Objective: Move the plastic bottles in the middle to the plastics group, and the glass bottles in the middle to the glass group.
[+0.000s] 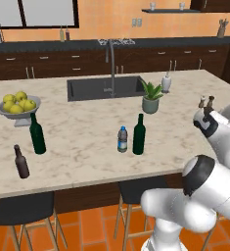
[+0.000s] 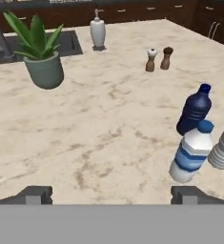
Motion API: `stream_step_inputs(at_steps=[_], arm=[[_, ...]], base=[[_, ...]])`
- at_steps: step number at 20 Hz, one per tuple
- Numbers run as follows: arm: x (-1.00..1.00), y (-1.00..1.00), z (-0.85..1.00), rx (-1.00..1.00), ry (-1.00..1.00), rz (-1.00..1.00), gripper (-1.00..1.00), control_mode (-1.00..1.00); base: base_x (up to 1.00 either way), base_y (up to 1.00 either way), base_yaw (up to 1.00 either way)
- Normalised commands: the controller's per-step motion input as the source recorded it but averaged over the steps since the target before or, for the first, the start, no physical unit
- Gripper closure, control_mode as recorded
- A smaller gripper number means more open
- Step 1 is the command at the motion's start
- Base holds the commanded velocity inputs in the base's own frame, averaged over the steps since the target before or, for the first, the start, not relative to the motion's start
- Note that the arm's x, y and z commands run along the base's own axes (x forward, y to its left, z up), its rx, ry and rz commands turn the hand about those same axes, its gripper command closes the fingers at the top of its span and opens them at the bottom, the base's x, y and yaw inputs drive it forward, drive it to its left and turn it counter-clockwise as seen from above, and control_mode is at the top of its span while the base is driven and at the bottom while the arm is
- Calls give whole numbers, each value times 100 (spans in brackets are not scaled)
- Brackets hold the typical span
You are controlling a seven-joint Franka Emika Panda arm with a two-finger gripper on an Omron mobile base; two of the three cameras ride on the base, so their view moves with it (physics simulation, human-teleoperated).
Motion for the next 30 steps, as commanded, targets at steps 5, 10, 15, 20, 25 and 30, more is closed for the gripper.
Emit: stream_step_inputs(at_steps=[5,10,15,20,25,30], arm=[[-14,92,60,-5,25,25,-100,-100],[-30,94,33,0,11,0,-100,-100],[-33,99,9,-1,1,0,-100,-100],[-14,78,14,2,8,0,-100,-100],[2,60,8,1,-1,-1,-100,-100],[43,35,5,2,-1,-5,-100,-100]], base=[[0,0,0],[0,0,0],[0,0,0],[0,0,0],[0,0,0],[0,0,0]])
